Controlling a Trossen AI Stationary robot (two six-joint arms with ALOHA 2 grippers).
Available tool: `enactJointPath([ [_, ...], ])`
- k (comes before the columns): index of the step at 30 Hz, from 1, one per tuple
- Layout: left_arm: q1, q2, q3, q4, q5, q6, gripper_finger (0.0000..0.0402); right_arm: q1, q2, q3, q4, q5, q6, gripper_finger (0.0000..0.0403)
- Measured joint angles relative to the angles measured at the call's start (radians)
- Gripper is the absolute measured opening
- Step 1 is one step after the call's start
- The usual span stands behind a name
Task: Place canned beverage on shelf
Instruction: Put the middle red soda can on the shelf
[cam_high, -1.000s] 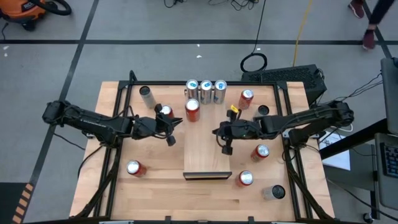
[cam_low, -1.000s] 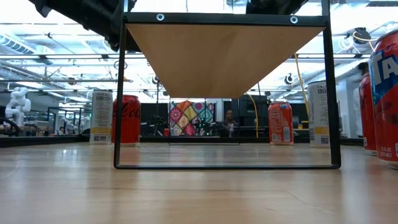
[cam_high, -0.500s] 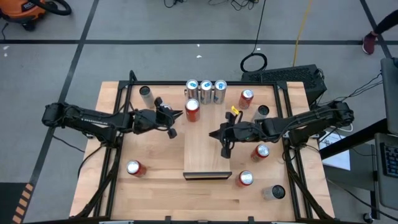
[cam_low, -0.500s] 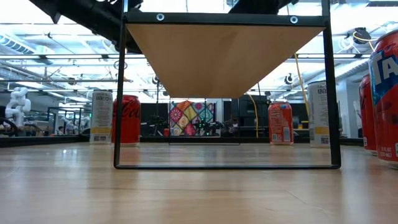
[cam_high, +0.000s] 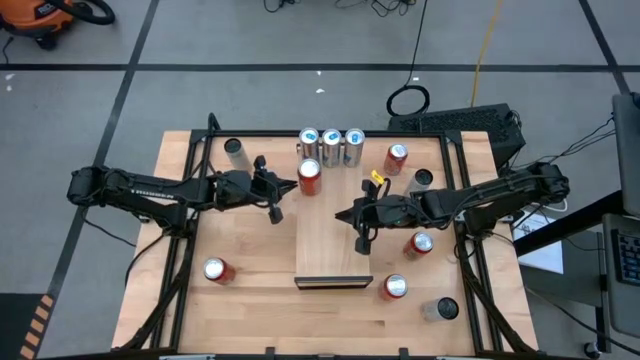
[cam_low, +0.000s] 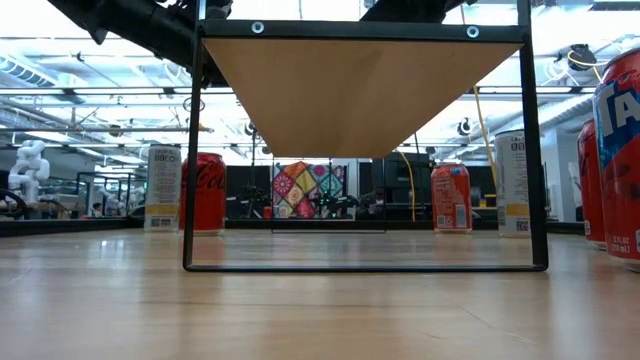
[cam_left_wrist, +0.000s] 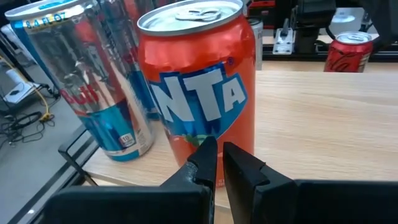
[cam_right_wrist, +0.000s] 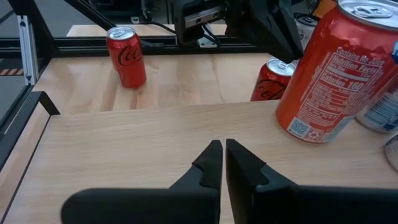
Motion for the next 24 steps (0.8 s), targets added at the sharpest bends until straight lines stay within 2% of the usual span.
enactJointPath([
  [13,0.023,-0.002,0.000,-0.026,-0.006,0.044,0.0029,0.018,0.000,0.000,-0.023,-0.001,-0.004,0.0000],
  [24,0.037,0.031,0.000,0.001,0.057,0.018,0.0029,0.019,0.000,0.000,-0.025,-0.002,-0.015,0.0000],
])
